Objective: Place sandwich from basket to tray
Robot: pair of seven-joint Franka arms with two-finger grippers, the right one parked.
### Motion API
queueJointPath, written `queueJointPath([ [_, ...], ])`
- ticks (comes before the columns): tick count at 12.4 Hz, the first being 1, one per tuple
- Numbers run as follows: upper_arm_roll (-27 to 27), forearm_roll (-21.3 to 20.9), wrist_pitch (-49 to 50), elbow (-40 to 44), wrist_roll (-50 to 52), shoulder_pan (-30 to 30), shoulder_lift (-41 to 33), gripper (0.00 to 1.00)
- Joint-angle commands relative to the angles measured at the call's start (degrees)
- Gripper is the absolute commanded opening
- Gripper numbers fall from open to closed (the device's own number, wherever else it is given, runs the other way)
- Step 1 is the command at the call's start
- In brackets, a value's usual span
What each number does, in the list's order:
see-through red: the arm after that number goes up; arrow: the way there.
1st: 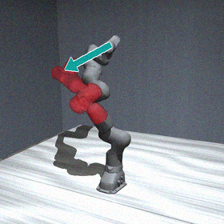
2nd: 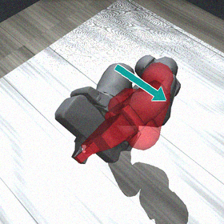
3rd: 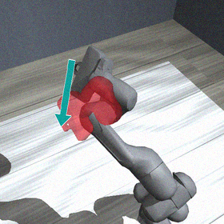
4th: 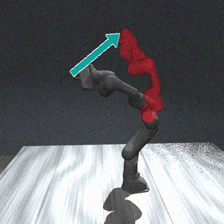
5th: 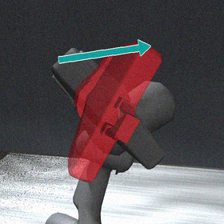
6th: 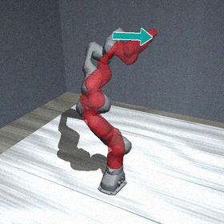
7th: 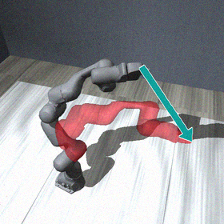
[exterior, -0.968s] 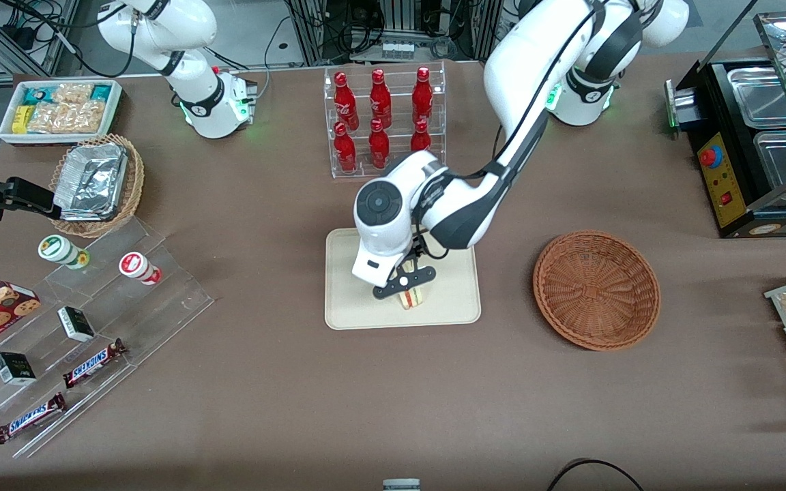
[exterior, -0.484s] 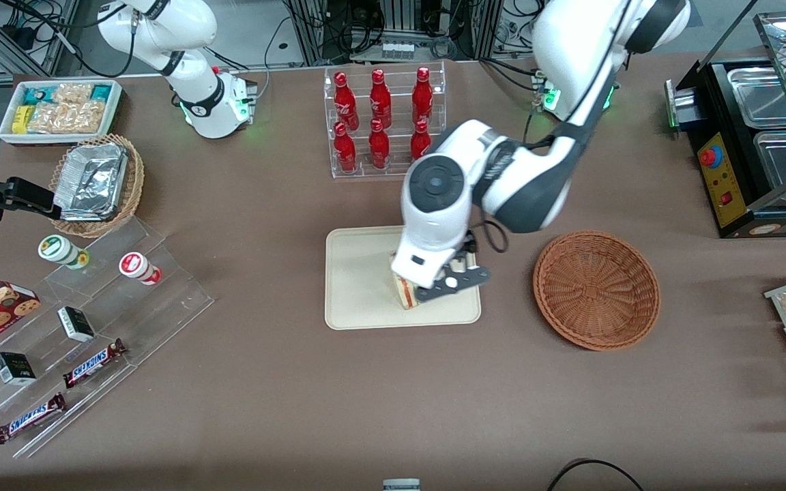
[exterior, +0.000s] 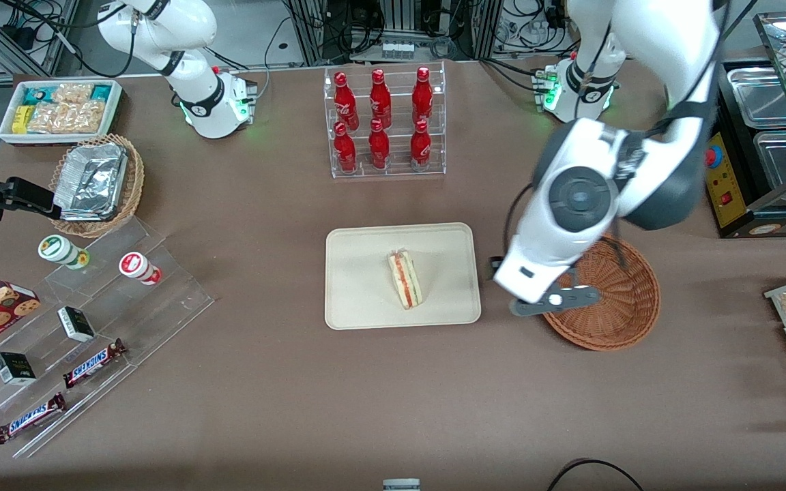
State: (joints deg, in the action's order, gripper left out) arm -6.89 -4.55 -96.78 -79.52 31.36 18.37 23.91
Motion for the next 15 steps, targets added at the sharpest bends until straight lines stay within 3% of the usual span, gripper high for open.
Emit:
queueJointPath([
  [1,-0.58,0.07,-0.86,-6.61,-6.9,-3.77,-5.97,1.0],
  [8,-0.67,2.88,-0.16,-15.91,-25.87,-14.49,-18.09,1.0],
  [11,-1.02,4.46,4.92,-17.25,-38.26,-18.36,-22.58,1.0],
  [15,-1.02,4.38,8.98,-17.16,-41.11,-19.86,-26.89,1.0],
])
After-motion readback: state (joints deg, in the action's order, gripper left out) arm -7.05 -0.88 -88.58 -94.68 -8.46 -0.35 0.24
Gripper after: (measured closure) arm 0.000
